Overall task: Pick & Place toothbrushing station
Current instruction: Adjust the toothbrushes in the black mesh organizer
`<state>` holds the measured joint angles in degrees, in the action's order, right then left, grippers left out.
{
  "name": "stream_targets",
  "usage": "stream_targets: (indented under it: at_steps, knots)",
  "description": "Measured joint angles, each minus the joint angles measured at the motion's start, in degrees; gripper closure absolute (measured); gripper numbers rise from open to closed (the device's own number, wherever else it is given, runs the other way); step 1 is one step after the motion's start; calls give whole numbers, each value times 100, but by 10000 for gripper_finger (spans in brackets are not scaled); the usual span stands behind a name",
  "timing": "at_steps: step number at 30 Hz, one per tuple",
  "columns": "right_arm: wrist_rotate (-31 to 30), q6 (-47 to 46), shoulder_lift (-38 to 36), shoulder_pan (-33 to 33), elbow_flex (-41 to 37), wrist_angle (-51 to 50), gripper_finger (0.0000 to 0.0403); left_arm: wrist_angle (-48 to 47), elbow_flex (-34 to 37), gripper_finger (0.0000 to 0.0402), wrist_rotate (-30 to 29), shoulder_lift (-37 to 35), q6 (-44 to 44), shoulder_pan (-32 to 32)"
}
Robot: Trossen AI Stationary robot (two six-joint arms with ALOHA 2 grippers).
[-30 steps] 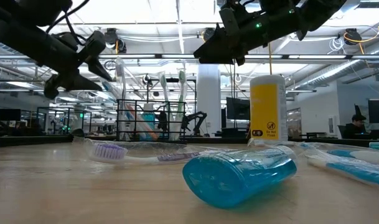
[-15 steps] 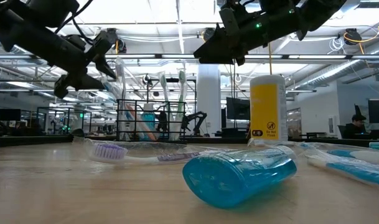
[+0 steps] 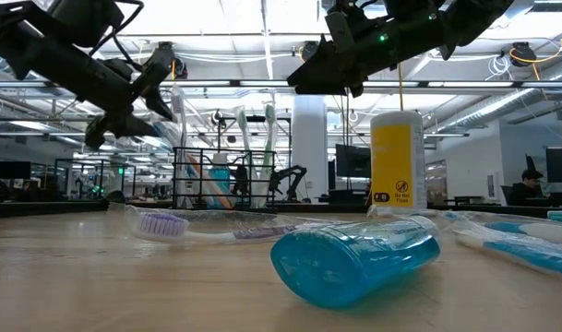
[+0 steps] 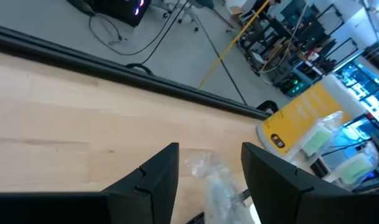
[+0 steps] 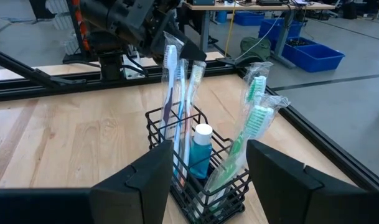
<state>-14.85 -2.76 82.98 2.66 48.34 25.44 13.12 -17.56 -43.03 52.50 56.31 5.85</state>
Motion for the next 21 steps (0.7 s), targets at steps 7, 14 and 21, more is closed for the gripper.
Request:
stream_targets:
  at_steps: [7, 14, 21]
  knots:
    - [0, 0, 0, 0, 0, -1, 206, 40, 0, 225, 64, 0, -21, 47]
    - [0, 0, 2, 0, 0, -40, 206, -68, 0, 250, 121, 1, 79, 127]
    - [0, 2, 0, 0, 0, -40, 206, -70, 0, 333, 112, 1, 53, 127]
